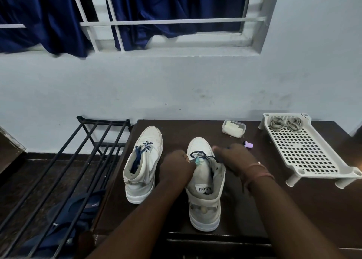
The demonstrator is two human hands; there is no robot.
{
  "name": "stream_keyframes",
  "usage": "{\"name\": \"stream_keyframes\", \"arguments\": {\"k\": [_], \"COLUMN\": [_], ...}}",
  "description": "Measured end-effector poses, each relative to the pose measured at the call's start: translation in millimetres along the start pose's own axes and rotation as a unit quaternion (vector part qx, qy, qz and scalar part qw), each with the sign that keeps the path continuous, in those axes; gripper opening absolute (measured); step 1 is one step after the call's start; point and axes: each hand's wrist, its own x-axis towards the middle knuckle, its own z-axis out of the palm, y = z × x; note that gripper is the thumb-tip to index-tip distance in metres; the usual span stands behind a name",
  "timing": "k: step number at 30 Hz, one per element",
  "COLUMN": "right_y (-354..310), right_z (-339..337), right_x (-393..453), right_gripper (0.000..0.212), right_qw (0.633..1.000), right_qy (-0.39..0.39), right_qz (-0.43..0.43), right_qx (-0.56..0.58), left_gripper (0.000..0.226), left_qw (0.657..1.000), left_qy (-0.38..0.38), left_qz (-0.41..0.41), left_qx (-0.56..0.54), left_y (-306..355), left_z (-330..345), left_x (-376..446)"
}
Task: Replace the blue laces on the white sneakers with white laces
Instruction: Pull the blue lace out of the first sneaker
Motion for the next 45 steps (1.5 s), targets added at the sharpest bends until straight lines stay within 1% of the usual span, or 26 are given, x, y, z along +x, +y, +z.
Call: {"name": "stream_keyframes", "arguments": {"k": [2, 4, 5, 7, 9, 11, 15, 18, 22, 25, 27, 28, 29, 30, 31, 32, 33, 34, 35, 37, 38, 40, 41, 42, 43, 45], "right_y": [3, 3, 1, -4, -8, -12, -19, -26, -36, -42, -46, -47, -48, -48, -49, -49, -51, -53, -55, -57, -55, -48, -43, -37, -32, -22], "right_z": [3, 1, -1, -6, -10, -14, -19, -27, -42, -44, -42, -40, -38, -36, -34, -33, -32, -31, -30, -33, -35, -39, -40, -39, -36, -28], "right_x": [-2, 1, 2, 1, 3, 5, -3, -10, -19, -26, -29, -29, -30, -31, -32, -34, -37, -39, -43, -46, -46, -42, -39, -35, -31, -23], "right_gripper": [0.043, 0.039, 0.035, 0.029, 0.023, 0.023, 0.03, 0.033, 0.028, 0.03, 0.035, 0.039, 0.041, 0.042, 0.043, 0.042, 0.042, 0.042, 0.043, 0.046, 0.047, 0.048, 0.047, 0.046, 0.044, 0.041], "right_qw": [0.999, 0.998, 0.998, 0.995, 0.979, 0.957, 0.927, 0.9, 0.869, 0.851, 0.853, 0.855, 0.856, 0.856, 0.858, 0.859, 0.858, 0.853, 0.85, 0.861, 0.88, 0.929, 0.943, 0.949, 0.952, 0.965], "right_qy": [-0.032, -0.036, -0.048, -0.049, -0.001, 0.026, 0.042, 0.026, 0.036, 0.009, -0.008, -0.019, -0.033, -0.049, -0.068, -0.091, -0.118, -0.143, -0.158, -0.144, -0.109, 0.004, 0.054, 0.086, 0.097, 0.079], "right_qz": [0.022, 0.004, -0.004, 0.01, 0.025, 0.035, 0.021, -0.001, -0.079, -0.121, -0.135, -0.141, -0.149, -0.158, -0.164, -0.171, -0.177, -0.185, -0.195, -0.214, -0.222, -0.242, -0.254, -0.264, -0.266, -0.245], "right_qx": [-0.027, -0.051, -0.035, 0.084, 0.203, 0.287, 0.373, 0.436, 0.487, 0.511, 0.504, 0.498, 0.495, 0.49, 0.482, 0.473, 0.468, 0.466, 0.463, 0.438, 0.406, 0.28, 0.208, 0.15, 0.113, 0.059], "left_gripper": [0.028, 0.028, 0.027, 0.027, 0.026, 0.025, 0.021, 0.02, 0.02, 0.022, 0.024, 0.022, 0.022, 0.029, 0.041, 0.049, 0.05, 0.044, 0.033, 0.014, 0.014, 0.02, 0.023, 0.027, 0.03, 0.036], "left_qw": [1.0, 1.0, 1.0, 1.0, 1.0, 1.0, 1.0, 1.0, 1.0, 0.999, 0.999, 1.0, 0.999, 0.995, 0.986, 0.972, 0.956, 0.941, 0.932, 0.931, 0.936, 0.94, 0.936, 0.929, 0.92, 0.897], "left_qy": [0.002, 0.004, 0.003, 0.001, -0.001, -0.004, -0.003, -0.002, -0.005, -0.023, -0.033, -0.022, -0.004, 0.003, -0.012, -0.042, -0.077, -0.109, -0.128, -0.127, -0.11, -0.1, -0.115, -0.137, -0.162, -0.208], "left_qz": [0.004, 0.006, 0.005, 0.003, -0.001, -0.003, -0.009, -0.013, -0.018, -0.025, -0.02, 0.0, 0.036, 0.084, 0.133, 0.179, 0.214, 0.24, 0.253, 0.233, 0.214, 0.161, 0.125, 0.087, 0.052, -0.004], "left_qx": [0.001, 0.0, 0.0, -0.001, -0.002, -0.001, 0.005, 0.006, 0.005, 0.003, -0.006, -0.013, -0.03, -0.059, -0.098, -0.147, -0.184, -0.212, -0.227, -0.249, -0.256, -0.284, -0.31, -0.333, -0.353, -0.39], "left_y": [0, 0, 0, 0, 0, -1, 0, 0, 1, 2, 8, 12, 16, 22, 28, 34, 37, 40, 40, 41, 41, 38, 35, 32, 29, 23], "left_z": [0, 0, 0, 0, 0, 0, 0, 0, -1, -2, -6, -10, -13, -17, -23, -26, -28, -28, -28, -32, -35, -45, -51, -58, -64, -69], "left_x": [0, 0, 0, 0, 0, 0, 0, -1, -1, -1, -1, -1, 1, 1, 0, -3, -4, -6, -8, -12, -12, -10, -8, -6, -4, -2]}}
